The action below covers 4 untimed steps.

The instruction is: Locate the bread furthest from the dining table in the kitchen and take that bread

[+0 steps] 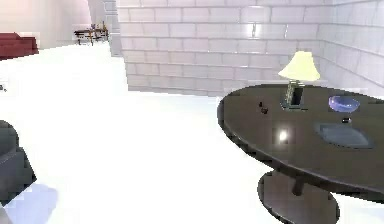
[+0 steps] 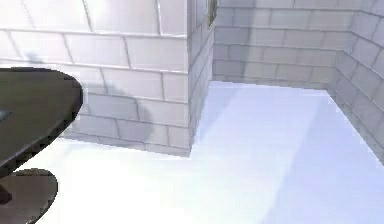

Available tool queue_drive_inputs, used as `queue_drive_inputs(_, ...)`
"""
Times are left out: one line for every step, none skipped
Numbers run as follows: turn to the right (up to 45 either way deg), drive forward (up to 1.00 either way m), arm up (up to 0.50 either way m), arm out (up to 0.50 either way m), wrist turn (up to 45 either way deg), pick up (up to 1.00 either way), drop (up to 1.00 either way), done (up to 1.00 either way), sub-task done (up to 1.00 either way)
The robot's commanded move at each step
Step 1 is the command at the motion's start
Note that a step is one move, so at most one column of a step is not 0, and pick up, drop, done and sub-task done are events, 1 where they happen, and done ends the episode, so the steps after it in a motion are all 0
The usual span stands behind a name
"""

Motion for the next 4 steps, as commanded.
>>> queue_drive_inputs(0.0, 0.45, 0.00, 0.00, 0.0, 0.00, 0.00, 0.00, 0.00)
queue_drive_inputs(-24.0, 0.00, 0.00, 0.00, 0.0, 0.00, 0.00, 0.00, 0.00)
queue_drive_inputs(0.0, 1.00, 0.00, 0.00, 0.0, 0.00, 0.00, 0.00, 0.00)
queue_drive_inputs(0.0, 1.00, 0.00, 0.00, 0.0, 0.00, 0.00, 0.00, 0.00)
